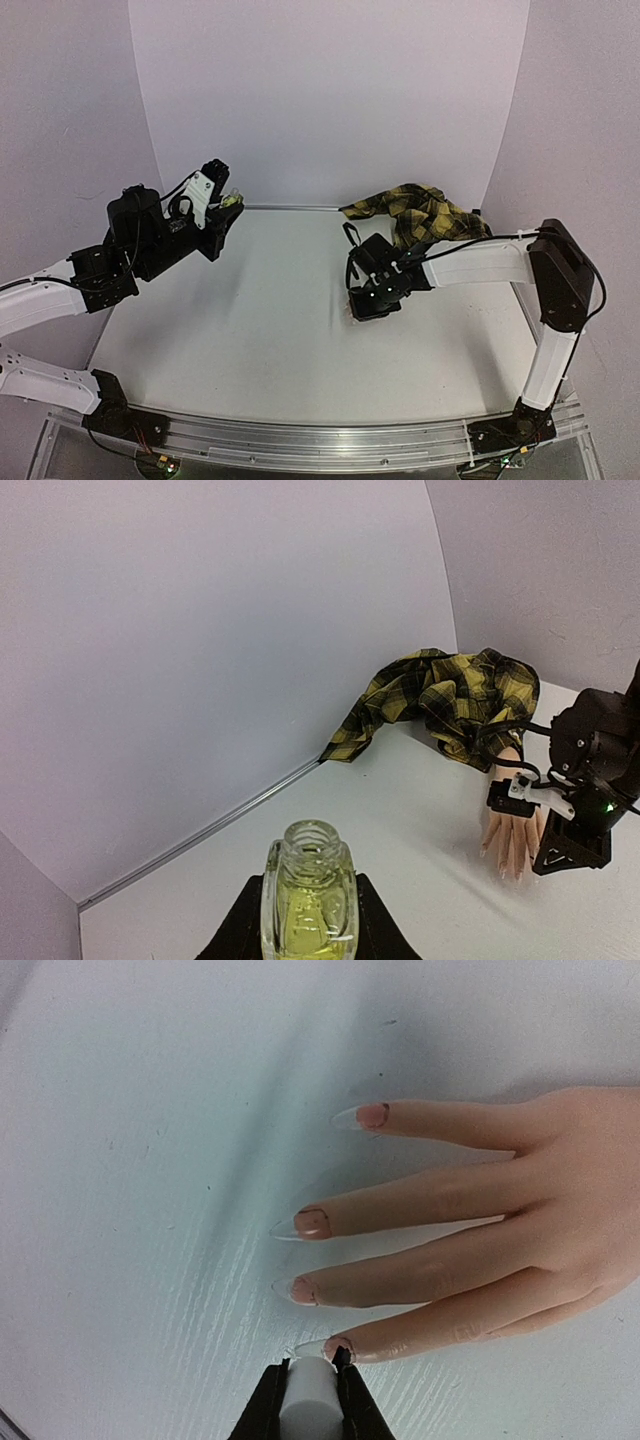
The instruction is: Paint the nails
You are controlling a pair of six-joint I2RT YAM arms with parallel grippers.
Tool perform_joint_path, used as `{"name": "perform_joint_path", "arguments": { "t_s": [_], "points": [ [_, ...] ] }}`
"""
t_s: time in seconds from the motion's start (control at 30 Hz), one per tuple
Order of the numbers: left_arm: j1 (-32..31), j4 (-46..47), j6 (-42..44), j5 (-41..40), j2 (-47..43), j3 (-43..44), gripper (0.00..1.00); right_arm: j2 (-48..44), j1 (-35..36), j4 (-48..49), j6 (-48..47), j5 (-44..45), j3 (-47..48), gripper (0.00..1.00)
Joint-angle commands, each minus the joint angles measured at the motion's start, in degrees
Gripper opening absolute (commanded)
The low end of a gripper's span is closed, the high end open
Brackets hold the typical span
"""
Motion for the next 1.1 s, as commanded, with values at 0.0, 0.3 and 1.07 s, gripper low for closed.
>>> {"name": "perform_joint_path", "arguments": {
  "t_s": [0.0, 0.3, 1.07],
  "points": [
    [0.1, 1.2, 0.3, 0.3, 0.1, 2.2, 0.0, 0.8, 1.2, 0.3, 0.9, -1.3, 2.9, 0.0],
    [0.1, 1.2, 0.1, 0.4, 0.1, 2.5, 0.0, -9.8, 2.3, 0.3, 2.2, -0.1, 1.2, 0.0],
    [0.1, -11.6, -4.9, 53.9, 6.3, 13.1, 0.0, -31.6, 5.0, -6.1, -6.6, -13.2, 13.3, 0.0]
  ]
}}
